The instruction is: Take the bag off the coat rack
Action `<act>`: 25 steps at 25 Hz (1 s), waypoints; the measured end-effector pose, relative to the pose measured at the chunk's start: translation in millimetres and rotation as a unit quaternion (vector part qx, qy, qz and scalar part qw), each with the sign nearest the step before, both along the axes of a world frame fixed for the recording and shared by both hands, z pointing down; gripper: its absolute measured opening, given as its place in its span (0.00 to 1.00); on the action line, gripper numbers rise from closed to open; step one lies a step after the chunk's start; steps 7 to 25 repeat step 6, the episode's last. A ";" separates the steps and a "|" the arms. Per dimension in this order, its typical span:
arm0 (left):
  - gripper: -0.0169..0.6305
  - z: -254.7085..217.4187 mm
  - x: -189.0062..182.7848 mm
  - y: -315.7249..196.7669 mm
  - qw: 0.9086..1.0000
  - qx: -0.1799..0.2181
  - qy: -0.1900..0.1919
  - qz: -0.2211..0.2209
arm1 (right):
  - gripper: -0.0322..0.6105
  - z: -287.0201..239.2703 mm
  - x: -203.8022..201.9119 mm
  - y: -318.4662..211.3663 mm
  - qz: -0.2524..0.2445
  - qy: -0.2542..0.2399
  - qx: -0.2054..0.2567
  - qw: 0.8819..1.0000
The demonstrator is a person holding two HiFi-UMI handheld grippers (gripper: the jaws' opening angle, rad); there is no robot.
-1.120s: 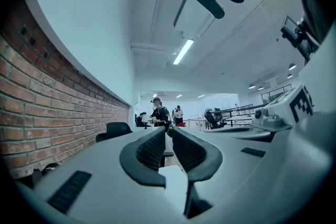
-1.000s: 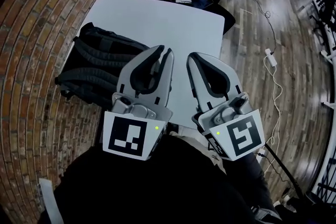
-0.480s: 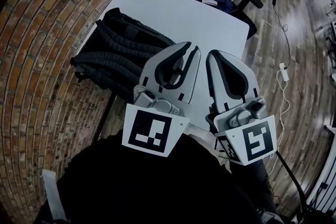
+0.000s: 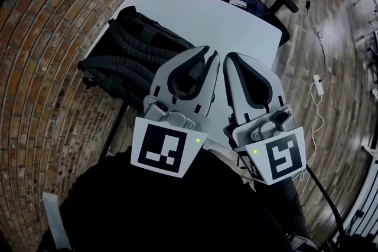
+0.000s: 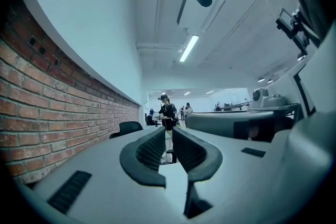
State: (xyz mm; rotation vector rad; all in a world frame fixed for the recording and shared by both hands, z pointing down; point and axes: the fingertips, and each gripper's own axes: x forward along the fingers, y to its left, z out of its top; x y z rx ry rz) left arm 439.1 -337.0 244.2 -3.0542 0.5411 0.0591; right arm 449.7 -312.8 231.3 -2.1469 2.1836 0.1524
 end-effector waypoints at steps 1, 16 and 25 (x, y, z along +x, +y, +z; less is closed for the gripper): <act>0.10 0.5 -0.2 -0.4 1.000 0.000 -0.001 -0.001 | 0.06 0.2 0.0 -0.4 0.000 0.000 0.001 1.000; 0.10 1.8 -1.5 -5.1 1.000 -0.004 -0.002 -0.004 | 0.06 -0.3 -1.5 -5.3 -0.004 -0.001 0.004 1.000; 0.10 1.8 -1.5 -5.1 1.000 -0.004 -0.002 -0.004 | 0.06 -0.3 -1.5 -5.3 -0.004 -0.001 0.004 1.000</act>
